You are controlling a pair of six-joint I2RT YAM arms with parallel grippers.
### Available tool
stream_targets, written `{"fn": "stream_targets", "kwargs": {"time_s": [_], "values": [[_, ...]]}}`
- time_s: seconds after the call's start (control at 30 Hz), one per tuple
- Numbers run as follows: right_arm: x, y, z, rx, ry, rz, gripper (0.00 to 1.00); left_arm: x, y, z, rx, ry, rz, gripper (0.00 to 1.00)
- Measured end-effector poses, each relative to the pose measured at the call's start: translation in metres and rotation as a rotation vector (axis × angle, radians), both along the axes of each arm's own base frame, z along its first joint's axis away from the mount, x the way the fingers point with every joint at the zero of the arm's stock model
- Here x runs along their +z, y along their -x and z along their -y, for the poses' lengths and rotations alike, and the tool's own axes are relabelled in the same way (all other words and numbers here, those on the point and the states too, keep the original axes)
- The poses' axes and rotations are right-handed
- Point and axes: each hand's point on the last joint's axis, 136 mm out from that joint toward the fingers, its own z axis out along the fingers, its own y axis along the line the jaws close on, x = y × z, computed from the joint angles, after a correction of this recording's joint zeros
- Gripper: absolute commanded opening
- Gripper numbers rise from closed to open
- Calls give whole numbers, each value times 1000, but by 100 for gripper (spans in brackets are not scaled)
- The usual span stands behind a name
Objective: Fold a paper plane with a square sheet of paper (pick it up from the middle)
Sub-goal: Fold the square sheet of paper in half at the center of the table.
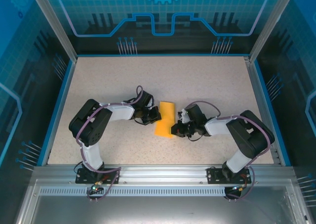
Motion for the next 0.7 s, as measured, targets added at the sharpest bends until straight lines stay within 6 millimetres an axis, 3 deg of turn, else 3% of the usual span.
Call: {"fn": "stream_targets", "kwargs": {"time_s": [0.23,0.53,0.7], "values": [[29,-52,3,-60,-51,91,0,0,0,0,0,0,0,0],[-10,-51,7,-54,1,9,0,0,0,0,-1,0,0,0],[-9,-51,7,-52,-6,10,0,0,0,0,-3,-1,2,0]]}}
